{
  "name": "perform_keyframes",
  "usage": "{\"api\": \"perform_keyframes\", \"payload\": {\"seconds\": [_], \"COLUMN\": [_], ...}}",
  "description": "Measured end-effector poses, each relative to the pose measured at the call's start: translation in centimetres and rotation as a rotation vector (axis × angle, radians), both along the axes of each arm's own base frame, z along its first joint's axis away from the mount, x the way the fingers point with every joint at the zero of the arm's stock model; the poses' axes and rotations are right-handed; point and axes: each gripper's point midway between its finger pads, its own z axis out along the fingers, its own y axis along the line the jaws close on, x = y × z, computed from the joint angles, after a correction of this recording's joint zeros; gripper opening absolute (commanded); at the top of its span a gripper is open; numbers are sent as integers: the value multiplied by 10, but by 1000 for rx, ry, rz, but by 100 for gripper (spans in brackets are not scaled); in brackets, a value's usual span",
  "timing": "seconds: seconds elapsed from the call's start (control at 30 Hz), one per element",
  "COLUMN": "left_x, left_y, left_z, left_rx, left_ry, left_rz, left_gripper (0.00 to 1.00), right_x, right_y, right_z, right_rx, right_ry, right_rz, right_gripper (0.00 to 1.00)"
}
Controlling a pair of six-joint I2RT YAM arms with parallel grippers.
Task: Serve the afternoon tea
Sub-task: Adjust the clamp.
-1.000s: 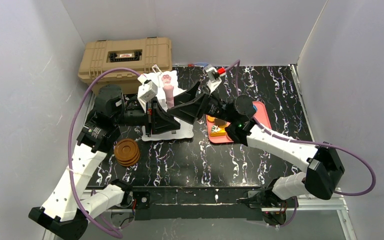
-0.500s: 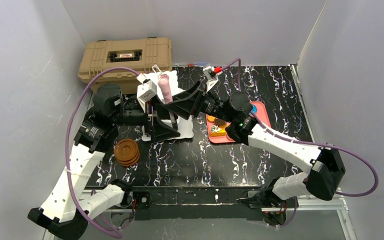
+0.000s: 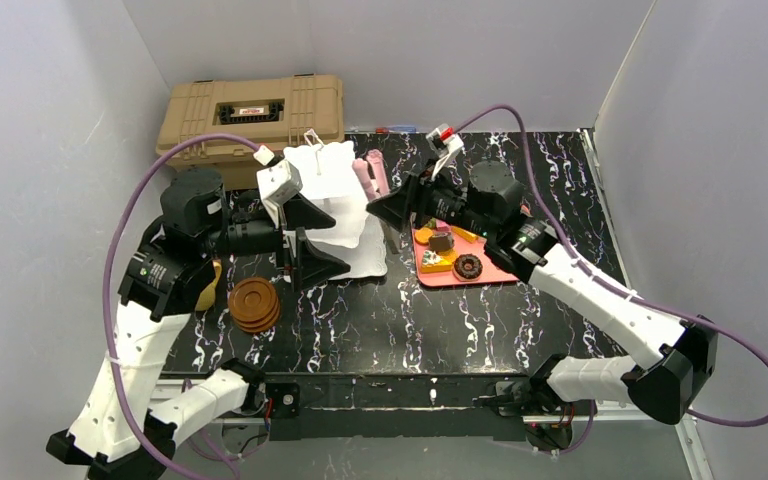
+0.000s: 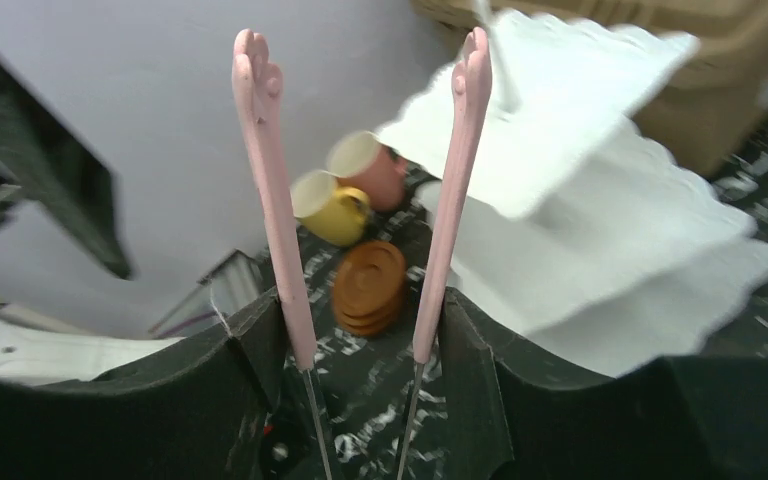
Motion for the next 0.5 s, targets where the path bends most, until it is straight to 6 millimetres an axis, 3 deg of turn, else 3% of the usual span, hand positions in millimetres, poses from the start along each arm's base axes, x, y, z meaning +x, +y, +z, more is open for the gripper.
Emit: {"api": "perform_keyframes", "payload": {"seconds": [0.17,0.37,0.5], "left_x": [8,35,52], "left_y": [6,9,16], "left_z": [2,-6,-10], "left_rx": [63,149,186], "left_ry": [15,75,104], "left_rz": [51,129,197], "left_gripper": [98,98,98], "right_x": [15,-6,-19], "right_y": [-35,-81,-106], "right_z": [-52,-139,-172], "right_rx": [-263,-615,-761], "right_ry": [96,300,391], "right_rz": [-119,-167,-191], "right_gripper": [63,62,62]}}
